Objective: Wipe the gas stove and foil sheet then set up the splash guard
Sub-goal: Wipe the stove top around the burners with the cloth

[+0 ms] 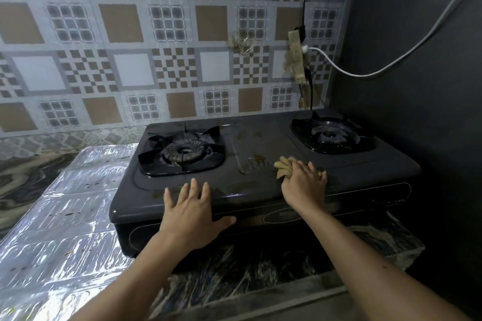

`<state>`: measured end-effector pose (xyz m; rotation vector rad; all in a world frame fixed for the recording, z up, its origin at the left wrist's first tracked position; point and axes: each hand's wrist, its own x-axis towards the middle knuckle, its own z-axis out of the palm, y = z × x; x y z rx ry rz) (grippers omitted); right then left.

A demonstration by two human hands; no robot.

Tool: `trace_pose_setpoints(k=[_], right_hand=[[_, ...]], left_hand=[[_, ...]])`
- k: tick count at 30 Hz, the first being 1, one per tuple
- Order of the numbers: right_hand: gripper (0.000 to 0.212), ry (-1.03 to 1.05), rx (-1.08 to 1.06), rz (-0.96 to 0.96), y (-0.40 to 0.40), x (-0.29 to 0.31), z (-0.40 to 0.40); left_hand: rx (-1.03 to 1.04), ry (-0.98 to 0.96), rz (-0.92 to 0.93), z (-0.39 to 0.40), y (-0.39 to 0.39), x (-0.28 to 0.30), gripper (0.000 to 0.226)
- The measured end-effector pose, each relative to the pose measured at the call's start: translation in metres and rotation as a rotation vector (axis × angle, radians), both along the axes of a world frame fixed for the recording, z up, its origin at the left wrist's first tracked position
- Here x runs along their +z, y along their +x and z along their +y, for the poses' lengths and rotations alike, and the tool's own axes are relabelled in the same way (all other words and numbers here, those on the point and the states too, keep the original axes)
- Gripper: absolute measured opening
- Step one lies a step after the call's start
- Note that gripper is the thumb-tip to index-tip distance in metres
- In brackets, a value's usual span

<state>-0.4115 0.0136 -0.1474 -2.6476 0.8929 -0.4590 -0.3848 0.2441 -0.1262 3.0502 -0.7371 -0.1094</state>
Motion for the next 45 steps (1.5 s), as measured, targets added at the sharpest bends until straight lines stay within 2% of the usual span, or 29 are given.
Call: trace_pose_setpoints(k=[11,16,20,24,27,30,39,45], right_hand=[[0.055,-0.035,-0.024,0.031,0.0,0.001,0.012],[0.058,-0.029,0.098,-0.035,0.004,-0.003,0.056],[0.058,-0.018,0.175,-0.034,0.012,-0.003,0.089],[0.057,-0.01,0.18,-0.005,0.014,-0.002,0.088],[0.056,-0.023,0.143,0.006,0.016,-0.002,0.093],[0.057,-0.032,0.134,0.008,0.017,-0.003,0.102],[0.057,-0.04,0.361,-0.004,0.047,-0.005,0.185],[0.058,0.053,0.512,0.013,0.071,0.0,0.226]], left_hand=[[-0.012,0.01,-0.087,0.006,-0.005,-0.02,0.099],[-0.022,-0.008,-0.11,0.007,-0.006,-0.021,0.099],[-0.03,-0.068,-0.043,0.016,-0.003,-0.014,0.097],[0.145,-0.215,-0.108,0.061,0.014,-0.008,0.109],[0.283,-0.185,-0.06,0.102,0.026,-0.013,0.115],[0.262,-0.158,-0.019,0.114,0.028,-0.025,0.114],[0.2,-0.217,-0.054,0.121,0.023,-0.032,0.109],[0.157,-0.259,-0.04,0.126,0.029,-0.036,0.108]])
